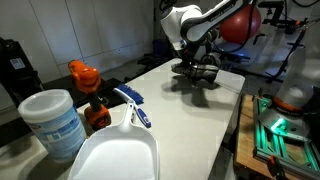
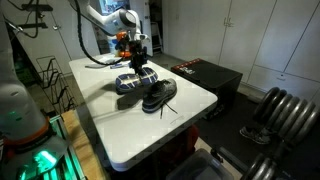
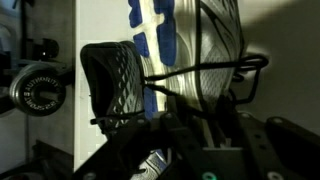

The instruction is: Flip the left shoe anticlockwise to make it face upside down

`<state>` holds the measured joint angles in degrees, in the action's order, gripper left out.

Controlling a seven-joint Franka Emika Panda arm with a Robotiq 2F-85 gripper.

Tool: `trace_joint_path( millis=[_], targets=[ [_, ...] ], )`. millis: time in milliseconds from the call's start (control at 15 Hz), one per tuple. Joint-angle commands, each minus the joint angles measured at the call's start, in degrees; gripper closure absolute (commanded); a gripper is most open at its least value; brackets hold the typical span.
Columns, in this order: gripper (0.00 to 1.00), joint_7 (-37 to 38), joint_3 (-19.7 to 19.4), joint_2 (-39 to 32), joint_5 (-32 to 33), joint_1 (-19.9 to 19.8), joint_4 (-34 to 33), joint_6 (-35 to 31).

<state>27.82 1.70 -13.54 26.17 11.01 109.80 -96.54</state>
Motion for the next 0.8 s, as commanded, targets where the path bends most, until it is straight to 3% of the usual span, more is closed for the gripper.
trace_joint_path(
  millis=[0, 267, 733],
  targets=[
    [0.82, 0.51, 0.76, -4.38, 6.77, 2.01, -4.99, 9.54],
    [0.82, 0.04, 1.38, -9.26, 14.03, 4.03, -8.05, 15.61],
    [0.82, 1.16, 2.41, -13.46, 16.76, 4.89, -8.99, 9.49]
  ],
)
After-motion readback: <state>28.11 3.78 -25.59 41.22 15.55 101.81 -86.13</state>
